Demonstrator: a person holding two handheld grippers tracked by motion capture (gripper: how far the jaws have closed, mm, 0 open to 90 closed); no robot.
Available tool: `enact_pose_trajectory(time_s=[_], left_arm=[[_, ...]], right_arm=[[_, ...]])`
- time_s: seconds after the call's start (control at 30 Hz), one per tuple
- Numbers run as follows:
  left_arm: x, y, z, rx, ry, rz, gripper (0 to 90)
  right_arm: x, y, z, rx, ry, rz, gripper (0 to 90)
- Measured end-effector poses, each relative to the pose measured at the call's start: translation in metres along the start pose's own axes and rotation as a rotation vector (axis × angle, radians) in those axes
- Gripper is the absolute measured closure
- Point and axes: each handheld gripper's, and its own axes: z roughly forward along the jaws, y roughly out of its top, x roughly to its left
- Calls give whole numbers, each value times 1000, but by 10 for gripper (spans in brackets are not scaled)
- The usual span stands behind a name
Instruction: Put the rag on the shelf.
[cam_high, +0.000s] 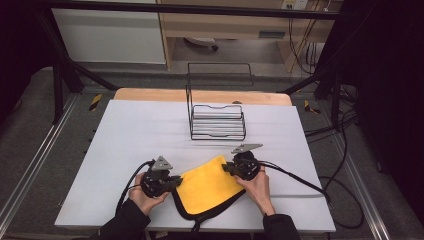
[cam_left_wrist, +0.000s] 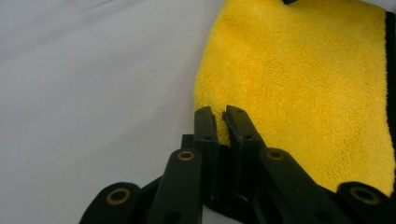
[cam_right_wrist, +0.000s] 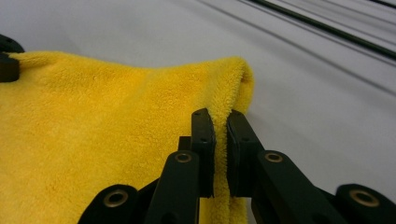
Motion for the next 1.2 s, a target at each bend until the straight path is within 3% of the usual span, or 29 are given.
enact_pose_trajectory(time_s=[0.23,0.33,0.4,0.57,0.67,0.87,1.0,1.1,1.2], left_arm=[[-6,-14,-8,-1,29,-22,831],[-9,-17,-8,2,43,-15,829],[-9,-17,-6,4,47,-8,826],[-5,-17,-6,1,35,5,803],[-5,-17,-5,10,39,21,804],[-4,-17,-1,24,39,18,811],[-4,-18,0,24,40,16,813],[-5,-18,0,26,45,18,813],[-5,-18,1,26,49,14,815]], right_arm=[[4,18,21,-6,15,-85,833],[4,20,30,-4,23,-106,826],[3,18,34,-2,21,-95,808],[5,17,25,-46,-20,-105,587],[5,9,10,-69,-31,-52,496],[0,-23,-19,-59,-55,56,467],[0,-39,-27,-39,-71,80,439],[1,-49,-28,-38,-66,120,457],[5,-53,-26,-42,-55,152,551]])
